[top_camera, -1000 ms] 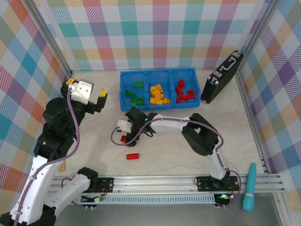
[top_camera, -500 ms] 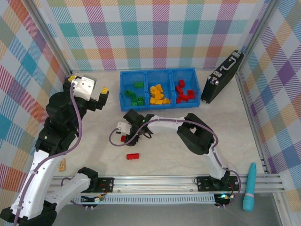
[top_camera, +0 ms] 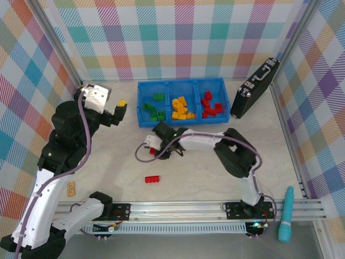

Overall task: Sort the legos into containers by color
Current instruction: Pick up the lego from the center of the table, then place the lego in the container.

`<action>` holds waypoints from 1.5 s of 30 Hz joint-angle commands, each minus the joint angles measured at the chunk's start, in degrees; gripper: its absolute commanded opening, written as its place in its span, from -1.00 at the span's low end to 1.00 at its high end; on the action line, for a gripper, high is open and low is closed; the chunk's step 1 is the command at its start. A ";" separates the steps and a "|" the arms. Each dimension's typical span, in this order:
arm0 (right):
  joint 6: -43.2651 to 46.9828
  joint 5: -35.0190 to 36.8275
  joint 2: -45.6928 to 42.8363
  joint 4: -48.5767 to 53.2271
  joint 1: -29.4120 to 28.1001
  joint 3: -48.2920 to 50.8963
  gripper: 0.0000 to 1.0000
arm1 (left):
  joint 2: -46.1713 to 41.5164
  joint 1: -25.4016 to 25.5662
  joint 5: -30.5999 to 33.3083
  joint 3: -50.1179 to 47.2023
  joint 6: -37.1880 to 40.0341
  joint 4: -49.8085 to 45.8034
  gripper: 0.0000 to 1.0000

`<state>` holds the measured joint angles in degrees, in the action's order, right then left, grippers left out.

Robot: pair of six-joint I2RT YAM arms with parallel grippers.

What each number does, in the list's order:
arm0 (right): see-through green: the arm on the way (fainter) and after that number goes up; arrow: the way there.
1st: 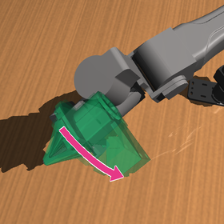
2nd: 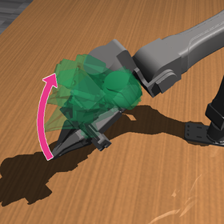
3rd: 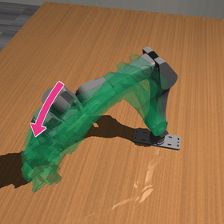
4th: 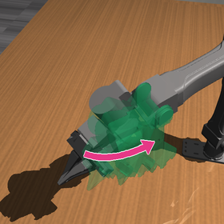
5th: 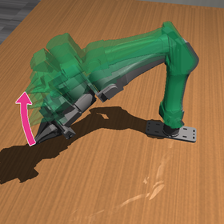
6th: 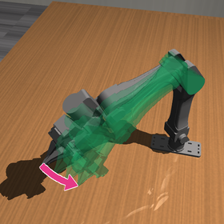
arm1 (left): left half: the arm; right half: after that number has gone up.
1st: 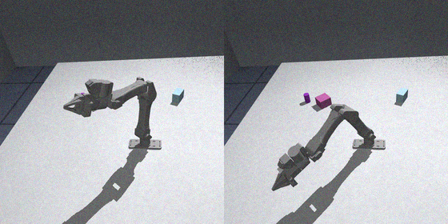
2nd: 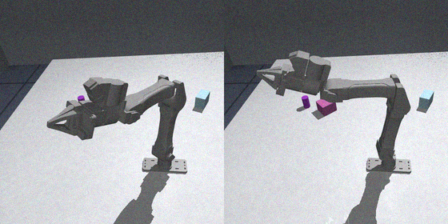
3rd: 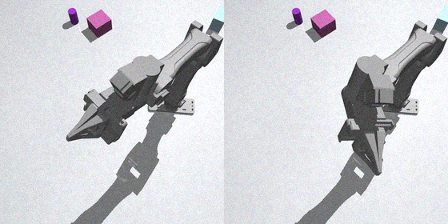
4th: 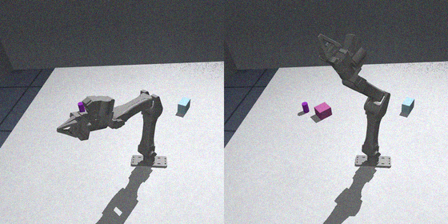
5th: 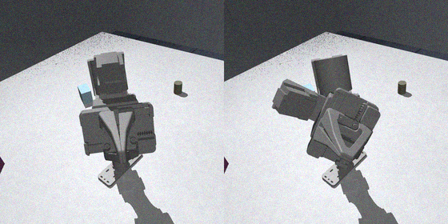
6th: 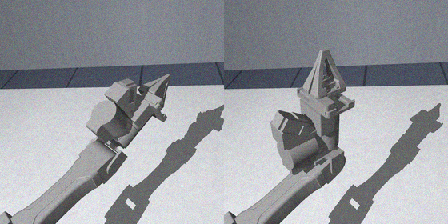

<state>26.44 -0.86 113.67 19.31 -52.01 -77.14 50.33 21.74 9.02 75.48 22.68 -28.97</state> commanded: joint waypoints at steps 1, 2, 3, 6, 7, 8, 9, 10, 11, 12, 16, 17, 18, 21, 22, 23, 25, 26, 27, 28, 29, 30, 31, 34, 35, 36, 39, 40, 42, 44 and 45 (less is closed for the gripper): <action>1.43 3.01 -9.48 2.47 5.25 1.91 -0.38 | 1.13 0.32 -2.10 -0.57 -1.65 0.31 1.00; 2.10 3.83 -11.64 3.14 6.88 2.52 -0.38 | 1.33 0.32 -2.18 -0.63 -1.67 0.53 0.99; 3.01 4.85 -13.57 3.69 9.02 3.02 -0.38 | 1.53 0.32 -2.16 -0.78 -1.67 0.74 0.99; 3.79 7.13 -17.63 4.59 16.06 2.75 -0.37 | 2.14 0.32 -2.32 -0.84 -1.67 0.86 0.99; 3.23 8.07 -18.07 4.95 18.38 1.93 -0.36 | 2.35 0.32 -2.33 -0.79 -1.75 0.83 1.00; 2.26 9.05 -18.13 5.73 21.06 0.43 -0.37 | 2.56 0.32 -2.38 -0.78 -1.71 0.85 0.99; 1.12 9.74 -17.99 6.08 23.49 -0.92 -0.37 | 2.74 0.32 -2.40 -0.85 -1.76 0.88 1.00; 0.18 10.42 -17.83 5.78 25.35 -1.82 -0.37 | 2.85 0.32 -2.42 -0.84 -1.67 1.02 0.99; -1.19 10.86 -17.41 5.43 27.34 -3.13 -0.36 | 3.06 0.32 -2.41 -0.81 -1.56 1.19 0.99; -3.05 10.92 -16.42 6.01 29.29 -4.98 -0.36 | 3.32 0.32 -2.34 -0.65 -1.58 1.20 0.99; -8.95 11.13 -10.70 8.74 34.01 -12.27 -0.36 | 4.32 0.31 -2.16 0.15 -1.16 0.85 0.99; -10.03 11.23 -8.69 9.91 34.61 -14.40 -0.36 | 4.50 0.32 -1.99 0.29 -1.06 0.87 0.99; -10.87 11.36 -6.65 11.18 35.11 -16.60 -0.36 | 4.61 0.32 -1.87 0.37 -1.06 0.93 0.99; -13.39 11.85 -0.47 15.06 35.99 -23.03 -0.37 | 4.90 0.32 -1.86 0.54 -0.97 1.00 0.99; -14.11 11.86 1.14 15.96 36.18 -24.69 -0.37 | 5.02 0.35 -1.83 0.61 -0.88 0.96 0.99; -14.81 11.78 3.05 17.25 36.32 -26.73 -0.37 | 5.13 0.32 -1.83 0.72 -0.80 0.78 1.00; -15.62 11.76 6.04 18.89 36.36 -29.70 -0.37 | 5.39 0.32 -0.35 0.88 0.05 0.53 0.99; -16.03 12.01 7.48 19.66 36.40 -31.05 -0.36 | 5.41 0.32 0.69 0.98 0.46 0.52 0.99; -16.39 12.19 8.85 20.70 36.37 -32.28 -0.35 | 5.35 0.32 1.27 0.98 0.77 0.54 0.99; -16.62 12.41 9.92 21.38 36.42 -33.13 -0.34 | 5.18 0.32 1.51 0.98 1.08 0.58 1.00; -16.89 12.64 10.90 21.81 36.41 -33.58 -0.32 | 4.97 0.32 1.73 1.06 1.24 0.67 1.00; -17.10 12.48 11.50 22.15 36.45 -33.85 -0.30 | 4.71 0.30 1.74 1.07 1.28 0.59 1.00; -17.31 12.38 11.81 22.00 36.45 -33.61 -0.27 | 4.41 0.32 1.75 1.07 1.32 0.56 0.99; -18.24 12.03 11.83 21.76 36.45 -32.28 -0.14 | 3.52 0.32 1.90 0.66 1.48 0.66 0.99; -18.39 11.76 11.34 21.26 36.50 -31.37 -0.09 | 3.26 0.32 2.08 0.55 1.57 0.63 1.00; -18.50 11.54 10.57 20.86 36.45 -30.50 -0.04 | 3.02 0.32 2.21 0.46 1.67 0.56 0.99; -17.93 10.50 7.42 19.27 36.45 -27.53 0.15 | 2.50 0.32 2.10 0.50 1.76 0.58 0.99; -17.39 10.17 6.21 18.98 36.45 -26.69 0.19 | 2.34 0.32 2.02 0.59 1.76 0.51 0.99; -15.77 8.65 2.58 18.05 36.32 -24.38 0.25 | 2.08 0.32 1.97 0.50 1.76 0.63 1.00; -13.32 6.01 -2.21 15.72 35.73 -20.69 0.28 | 1.97 0.32 1.85 0.56 1.76 0.71 1.00; -11.53 4.40 -5.08 14.28 34.99 -18.37 0.29 | 2.01 0.32 1.75 0.59 1.76 0.60 0.99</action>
<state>10.98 8.36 117.78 37.34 -15.99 -98.37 53.04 21.74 10.20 75.16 23.68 -28.80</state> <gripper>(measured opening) 0.643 0.997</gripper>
